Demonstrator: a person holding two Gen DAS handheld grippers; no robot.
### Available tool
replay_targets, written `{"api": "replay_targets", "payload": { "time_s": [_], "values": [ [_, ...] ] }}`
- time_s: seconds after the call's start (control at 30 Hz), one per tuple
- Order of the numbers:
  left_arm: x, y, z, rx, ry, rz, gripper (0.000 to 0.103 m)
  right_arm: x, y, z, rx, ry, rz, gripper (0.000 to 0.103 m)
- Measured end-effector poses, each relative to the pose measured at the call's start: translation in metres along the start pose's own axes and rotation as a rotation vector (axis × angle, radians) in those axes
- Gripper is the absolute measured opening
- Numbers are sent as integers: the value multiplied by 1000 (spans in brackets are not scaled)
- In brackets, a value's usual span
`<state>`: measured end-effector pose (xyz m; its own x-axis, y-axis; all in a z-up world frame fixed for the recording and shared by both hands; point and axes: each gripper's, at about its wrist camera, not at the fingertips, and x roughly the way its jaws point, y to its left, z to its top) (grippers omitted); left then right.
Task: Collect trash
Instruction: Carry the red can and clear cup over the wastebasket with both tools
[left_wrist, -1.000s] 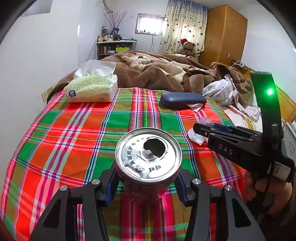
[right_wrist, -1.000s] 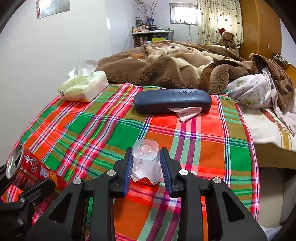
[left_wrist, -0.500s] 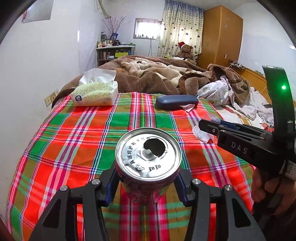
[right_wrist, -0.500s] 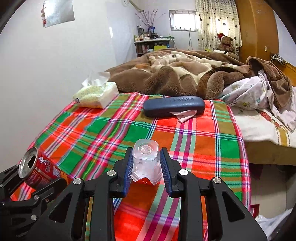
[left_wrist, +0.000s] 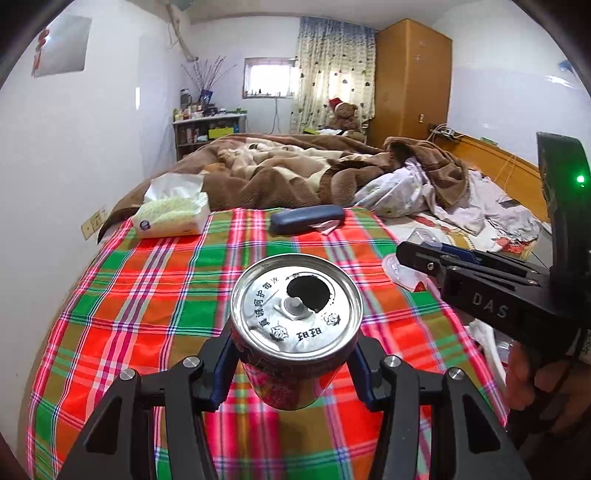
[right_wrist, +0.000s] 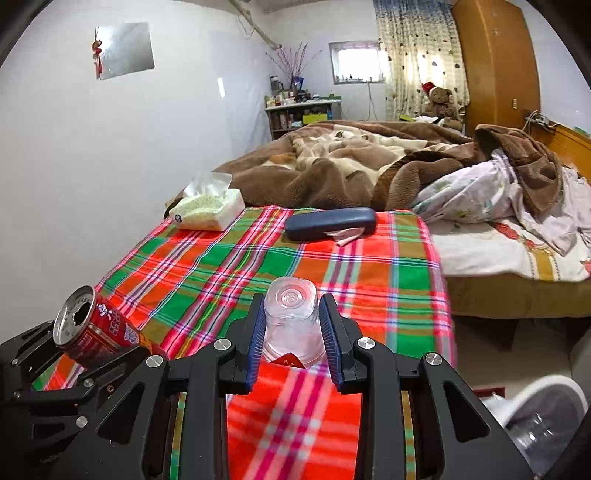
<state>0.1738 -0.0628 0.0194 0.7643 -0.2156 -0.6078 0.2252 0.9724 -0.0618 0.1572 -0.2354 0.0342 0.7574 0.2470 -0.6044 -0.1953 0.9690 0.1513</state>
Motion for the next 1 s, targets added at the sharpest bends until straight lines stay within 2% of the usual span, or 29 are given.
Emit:
{"api": "replay_targets", "payload": {
  "time_s": [0.57, 1.0],
  "values": [
    [-50, -81, -6, 92, -52, -114, 53, -81, -45, -22, 50, -97, -82, 30],
    [-56, -161, -13, 175, -27, -288, 53, -131, -95, -55, 133, -127, -214, 30]
  ]
}}
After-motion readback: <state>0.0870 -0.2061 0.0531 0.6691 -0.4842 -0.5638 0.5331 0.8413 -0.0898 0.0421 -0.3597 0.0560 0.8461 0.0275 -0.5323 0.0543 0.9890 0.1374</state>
